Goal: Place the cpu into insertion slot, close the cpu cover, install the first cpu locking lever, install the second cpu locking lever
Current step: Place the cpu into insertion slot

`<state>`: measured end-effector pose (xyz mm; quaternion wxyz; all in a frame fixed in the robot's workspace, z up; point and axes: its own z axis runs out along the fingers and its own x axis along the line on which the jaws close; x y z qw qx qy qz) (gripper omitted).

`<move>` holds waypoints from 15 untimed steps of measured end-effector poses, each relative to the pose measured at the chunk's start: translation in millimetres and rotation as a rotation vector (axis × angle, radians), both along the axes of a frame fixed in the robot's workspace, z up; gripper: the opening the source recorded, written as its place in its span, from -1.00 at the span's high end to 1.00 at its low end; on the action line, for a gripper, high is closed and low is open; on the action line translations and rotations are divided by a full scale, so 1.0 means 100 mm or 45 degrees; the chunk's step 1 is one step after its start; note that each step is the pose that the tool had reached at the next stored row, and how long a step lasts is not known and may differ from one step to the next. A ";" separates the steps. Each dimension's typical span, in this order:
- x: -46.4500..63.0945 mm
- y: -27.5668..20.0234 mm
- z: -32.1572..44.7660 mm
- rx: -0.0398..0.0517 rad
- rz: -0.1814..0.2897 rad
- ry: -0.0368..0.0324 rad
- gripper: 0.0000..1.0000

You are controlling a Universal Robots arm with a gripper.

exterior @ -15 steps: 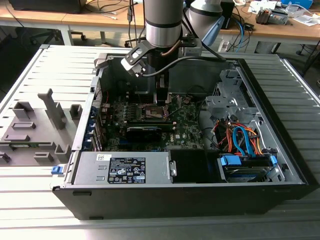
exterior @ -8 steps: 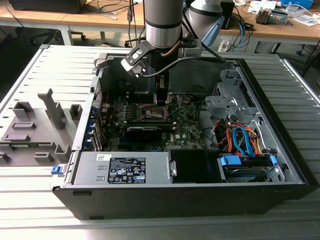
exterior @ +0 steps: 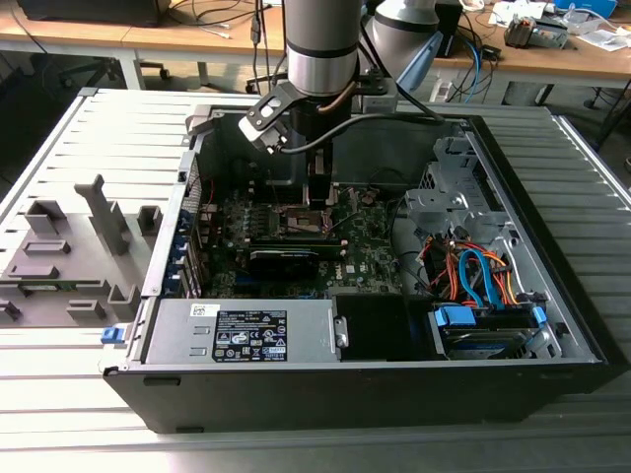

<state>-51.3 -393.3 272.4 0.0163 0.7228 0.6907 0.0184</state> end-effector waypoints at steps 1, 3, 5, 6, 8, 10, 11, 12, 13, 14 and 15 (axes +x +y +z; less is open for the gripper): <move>0.00 0.000 -0.002 0.000 0.000 0.0001 -0.08; 0.00 0.000 -0.007 0.000 0.000 0.0000 -0.08; 0.00 0.000 -0.014 0.000 0.000 0.0000 -0.08; 0.00 0.000 -0.019 0.000 0.000 0.0001 -0.08; 0.00 0.000 -0.022 0.000 0.000 0.0001 -0.08; 0.00 0.000 -0.027 0.000 0.000 0.0000 -0.08; 0.00 0.000 -0.028 0.000 0.000 0.0000 -0.08; 0.00 0.000 -0.029 0.000 0.000 0.0001 -0.08; 0.00 0.000 -0.031 0.000 0.000 0.0000 -0.08; 0.00 0.000 -0.032 0.000 0.000 0.0001 -0.08; 0.00 0.000 -0.034 0.000 0.000 0.0000 -0.08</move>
